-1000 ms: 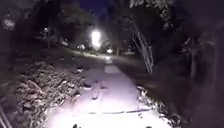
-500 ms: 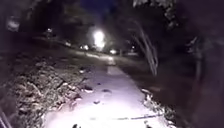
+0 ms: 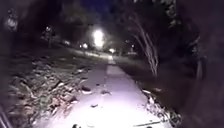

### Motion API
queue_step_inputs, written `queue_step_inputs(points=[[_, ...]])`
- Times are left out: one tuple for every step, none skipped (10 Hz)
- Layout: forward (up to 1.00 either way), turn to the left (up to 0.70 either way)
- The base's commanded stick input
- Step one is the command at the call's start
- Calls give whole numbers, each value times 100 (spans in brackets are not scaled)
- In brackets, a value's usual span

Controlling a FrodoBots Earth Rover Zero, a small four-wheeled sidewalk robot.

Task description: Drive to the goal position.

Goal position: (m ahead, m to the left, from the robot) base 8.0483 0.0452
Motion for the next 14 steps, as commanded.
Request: queue_step_inputs(points=[[30,46],[30,0],[30,0],[30,0],[30,0],[30,0],[30,0],[30,0],[30,0],[30,0],[30,0],[30,0],[30,0],[30,0]])
